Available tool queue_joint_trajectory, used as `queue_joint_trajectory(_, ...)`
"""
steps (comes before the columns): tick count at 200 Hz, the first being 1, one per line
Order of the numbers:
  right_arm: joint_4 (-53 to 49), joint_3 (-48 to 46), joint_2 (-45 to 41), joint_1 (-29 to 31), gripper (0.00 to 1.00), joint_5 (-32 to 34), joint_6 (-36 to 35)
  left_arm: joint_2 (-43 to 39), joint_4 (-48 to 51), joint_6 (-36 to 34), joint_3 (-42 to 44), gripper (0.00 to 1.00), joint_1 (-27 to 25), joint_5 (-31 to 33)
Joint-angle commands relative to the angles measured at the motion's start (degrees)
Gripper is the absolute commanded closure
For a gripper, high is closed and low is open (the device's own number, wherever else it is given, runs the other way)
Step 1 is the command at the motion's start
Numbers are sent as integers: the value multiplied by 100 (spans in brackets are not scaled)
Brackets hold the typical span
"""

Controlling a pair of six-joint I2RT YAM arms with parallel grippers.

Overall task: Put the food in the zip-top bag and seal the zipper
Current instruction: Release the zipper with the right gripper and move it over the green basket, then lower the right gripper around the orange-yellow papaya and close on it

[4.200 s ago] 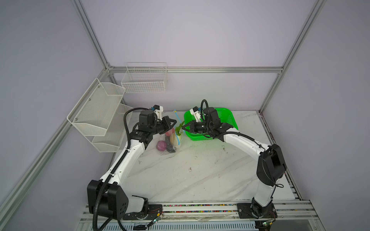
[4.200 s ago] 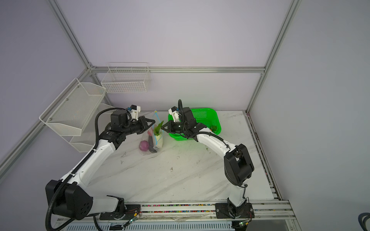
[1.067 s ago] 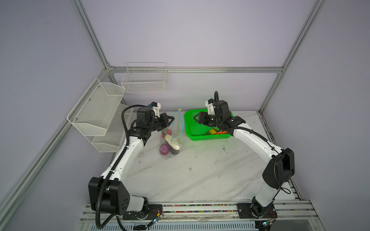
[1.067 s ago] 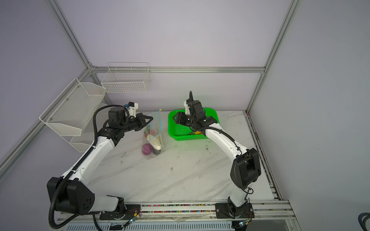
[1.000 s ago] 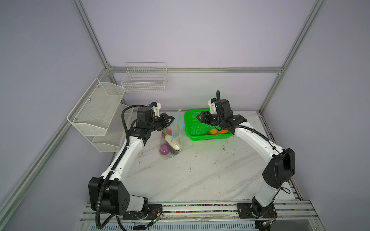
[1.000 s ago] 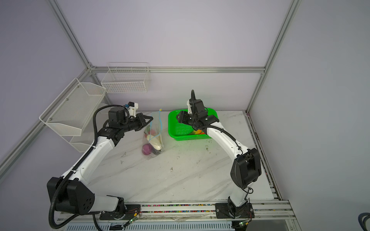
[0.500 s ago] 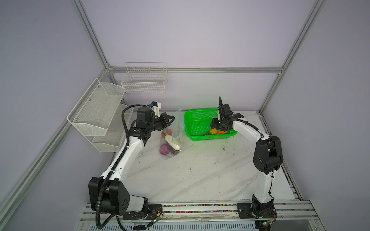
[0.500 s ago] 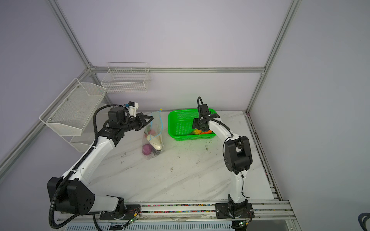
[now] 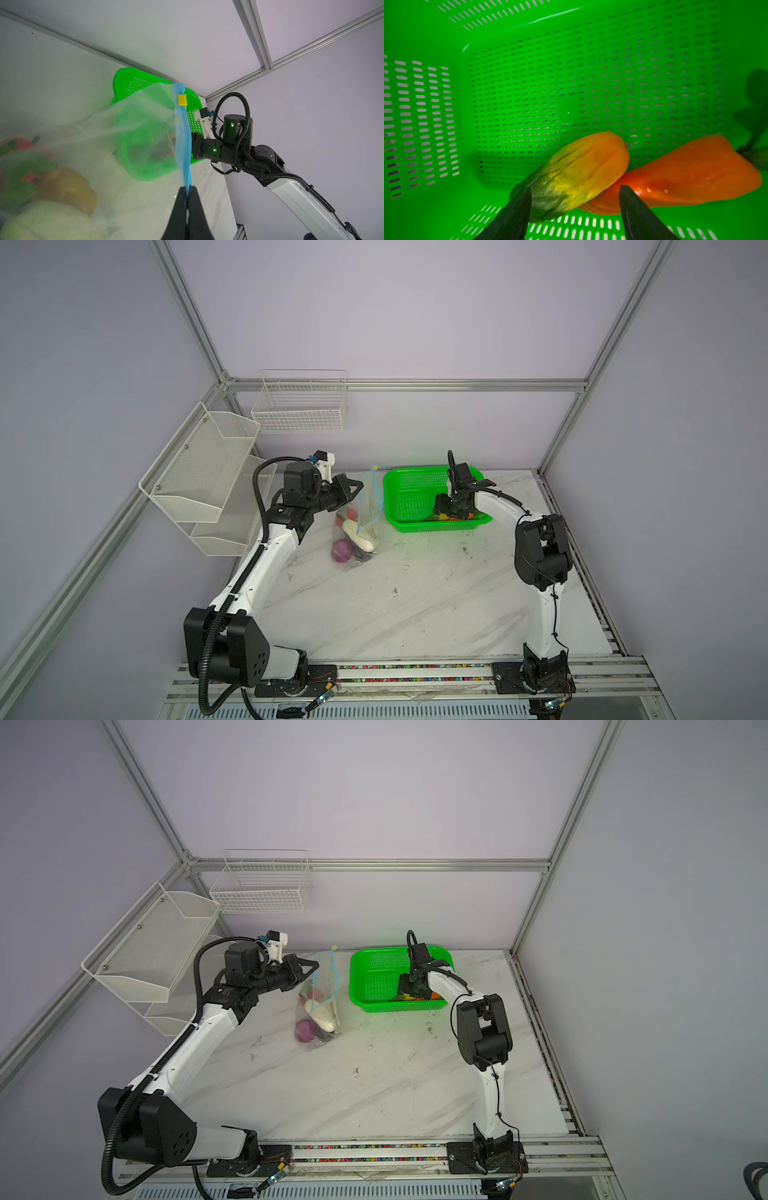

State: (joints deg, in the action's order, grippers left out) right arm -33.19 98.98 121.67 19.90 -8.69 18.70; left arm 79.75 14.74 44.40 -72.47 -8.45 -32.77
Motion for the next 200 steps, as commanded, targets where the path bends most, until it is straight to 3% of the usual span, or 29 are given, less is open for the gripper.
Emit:
queue_joint_trajectory(1, -28, 196, 182, -30, 29, -203, -59, -91, -290, 40, 188, 100, -21, -111)
queue_joint_trajectory(200, 299, 1502, 1120, -47, 34, -1125, 333, -135, -231, 16, 189, 100, 5, -124)
